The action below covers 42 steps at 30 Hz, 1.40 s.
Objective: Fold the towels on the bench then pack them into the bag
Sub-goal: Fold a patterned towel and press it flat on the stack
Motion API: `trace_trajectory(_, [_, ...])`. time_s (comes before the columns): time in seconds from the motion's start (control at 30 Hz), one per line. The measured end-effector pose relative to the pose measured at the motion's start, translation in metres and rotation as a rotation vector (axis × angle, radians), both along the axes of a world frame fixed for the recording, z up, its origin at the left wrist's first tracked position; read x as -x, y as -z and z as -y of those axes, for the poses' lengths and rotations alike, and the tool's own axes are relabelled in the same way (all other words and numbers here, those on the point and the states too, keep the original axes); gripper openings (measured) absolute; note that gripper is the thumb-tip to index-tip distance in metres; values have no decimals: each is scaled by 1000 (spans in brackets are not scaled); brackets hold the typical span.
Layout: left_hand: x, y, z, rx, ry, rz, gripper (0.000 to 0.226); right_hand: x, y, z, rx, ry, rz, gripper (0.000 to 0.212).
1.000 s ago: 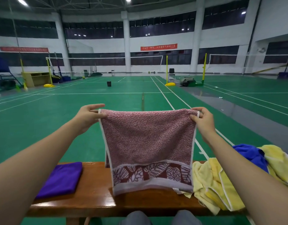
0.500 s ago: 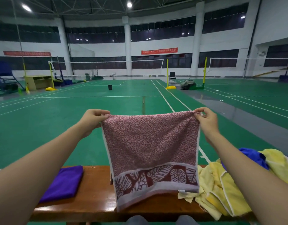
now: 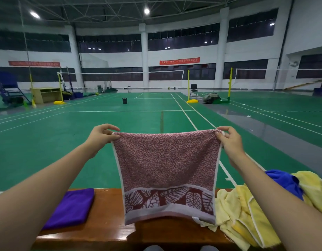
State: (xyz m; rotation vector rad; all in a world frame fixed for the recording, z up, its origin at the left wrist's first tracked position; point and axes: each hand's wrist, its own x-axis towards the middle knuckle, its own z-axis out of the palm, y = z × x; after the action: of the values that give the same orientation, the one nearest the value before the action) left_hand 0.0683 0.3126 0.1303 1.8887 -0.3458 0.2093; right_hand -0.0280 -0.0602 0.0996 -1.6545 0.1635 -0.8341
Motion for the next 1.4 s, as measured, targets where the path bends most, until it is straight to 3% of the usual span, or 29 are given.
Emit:
trace_trajectory(0.1, [-1, 2, -1, -4, -38, 18, 10, -2, 1, 2, 14, 24, -15, 10])
trace_trajectory(0.2, [-4, 5, -5, -119, -76, 70, 25, -1, 2, 2, 46, 30, -26, 8])
trace_trajectory(0.3, [-6, 8, -6, -238, -108, 120, 23, -1, 2, 3, 106, 27, -27, 6])
trace_trajectory(0.5, [-30, 20, -2, -259, -212, 180, 14, -23, 7, 4, 144, 55, -26, 2])
trace_trajectory(0.73, [-73, 25, 17, -103, -310, 167, 6, -82, 14, 2, 55, 156, -21, 4])
trace_trajectory(0.9, [-100, 15, 21, 72, -319, 225, 10, -123, 12, -8, -88, 145, 62, 4])
trace_trajectory(1.0, [-102, 9, 12, 83, -288, 269, 2, -128, 9, -15, -130, 140, 128, 4])
trace_trajectory(1.23, [-47, 42, -18, 132, -164, 185, 23, -66, 36, -33, -126, 76, 102, 22])
trace_trajectory(1.4, [9, 119, -35, 113, -157, 27, 22, -5, 114, -51, -126, 88, -62, 15])
